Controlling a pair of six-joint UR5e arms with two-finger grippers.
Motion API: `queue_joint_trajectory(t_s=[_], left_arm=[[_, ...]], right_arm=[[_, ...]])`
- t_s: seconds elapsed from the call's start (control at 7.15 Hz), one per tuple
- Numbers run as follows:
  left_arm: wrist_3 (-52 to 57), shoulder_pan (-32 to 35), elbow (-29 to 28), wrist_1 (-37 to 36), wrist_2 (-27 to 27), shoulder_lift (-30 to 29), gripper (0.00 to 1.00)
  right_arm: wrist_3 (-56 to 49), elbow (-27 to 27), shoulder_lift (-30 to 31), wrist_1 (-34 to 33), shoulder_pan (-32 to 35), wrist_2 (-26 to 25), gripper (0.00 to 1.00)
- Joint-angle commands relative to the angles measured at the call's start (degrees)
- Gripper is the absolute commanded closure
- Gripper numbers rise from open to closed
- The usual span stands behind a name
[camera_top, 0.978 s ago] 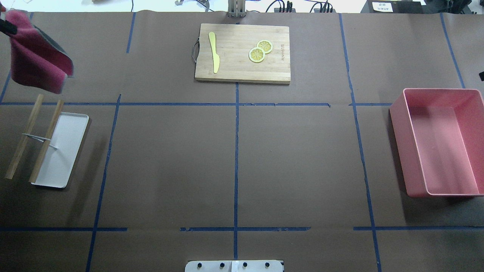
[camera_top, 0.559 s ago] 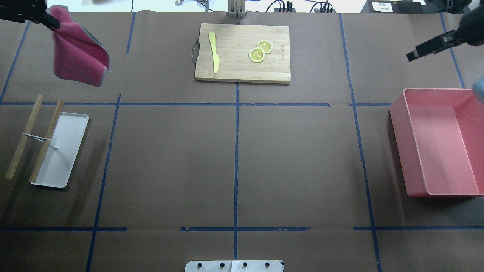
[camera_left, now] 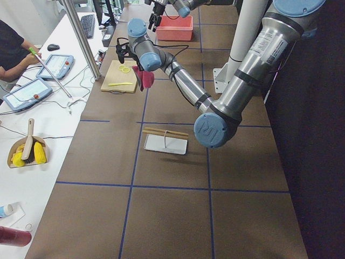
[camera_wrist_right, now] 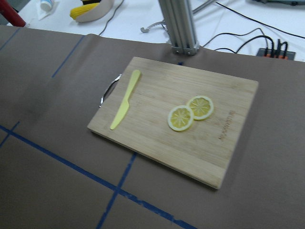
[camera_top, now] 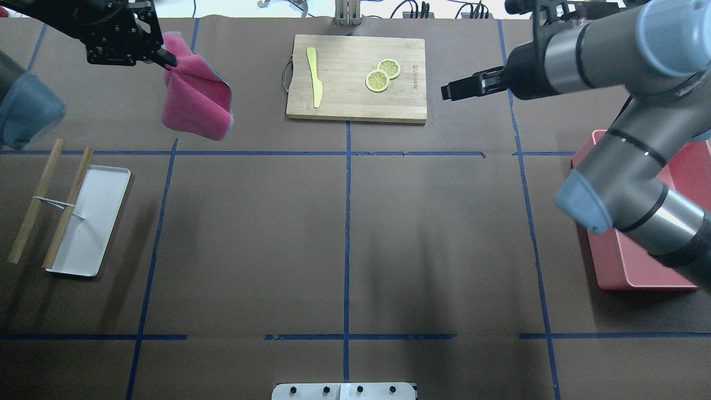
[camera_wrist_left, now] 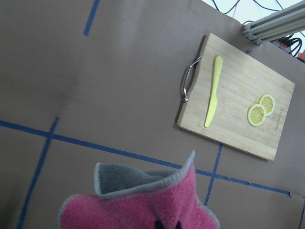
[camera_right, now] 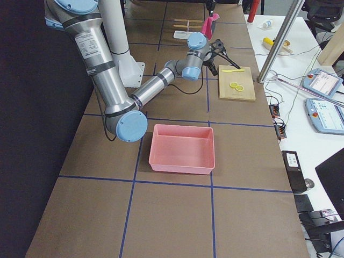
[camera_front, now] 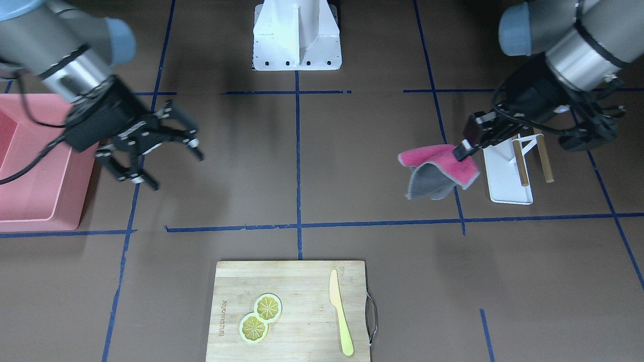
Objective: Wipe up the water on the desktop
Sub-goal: 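Lift the pink cloth off the tray with the left gripper, then carry the cloth toward the right gripper while the right gripper reaches to meet it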
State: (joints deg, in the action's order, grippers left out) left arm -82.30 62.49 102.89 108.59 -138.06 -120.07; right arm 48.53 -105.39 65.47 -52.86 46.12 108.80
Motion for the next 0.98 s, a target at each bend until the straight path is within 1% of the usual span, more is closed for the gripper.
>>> queue_joint_trajectory(t_s=[0.0, 0.14, 0.28, 0.42, 0.84], left_arm=[[-10.40, -2.89, -0.14, 4.43, 1.22, -1.22, 1.00], [-13.56, -3.94, -0.58, 7.49, 1.22, -1.22, 1.00], [-17.33, -4.83, -0.67, 9.26, 1.22, -1.39, 1.00], [-21.63, -7.44, -0.67, 11.19, 1.30, -2.35, 1.00], [-22.73, -11.94, -0.85, 11.82, 1.31, -3.77, 1.00]], right_arm=[[-0.54, -2.97, -2.96, 0.92, -15.30, -19.01, 0.00], [-2.72, -3.67, -4.20, 0.65, -18.15, -20.72, 0.00], [-3.53, -4.20, -4.12, 0.56, -20.00, -22.65, 0.00], [-3.97, -4.21, -4.12, 0.56, -22.28, -24.67, 0.00], [-5.64, -4.12, -4.38, 0.56, -23.80, -25.22, 0.00]])
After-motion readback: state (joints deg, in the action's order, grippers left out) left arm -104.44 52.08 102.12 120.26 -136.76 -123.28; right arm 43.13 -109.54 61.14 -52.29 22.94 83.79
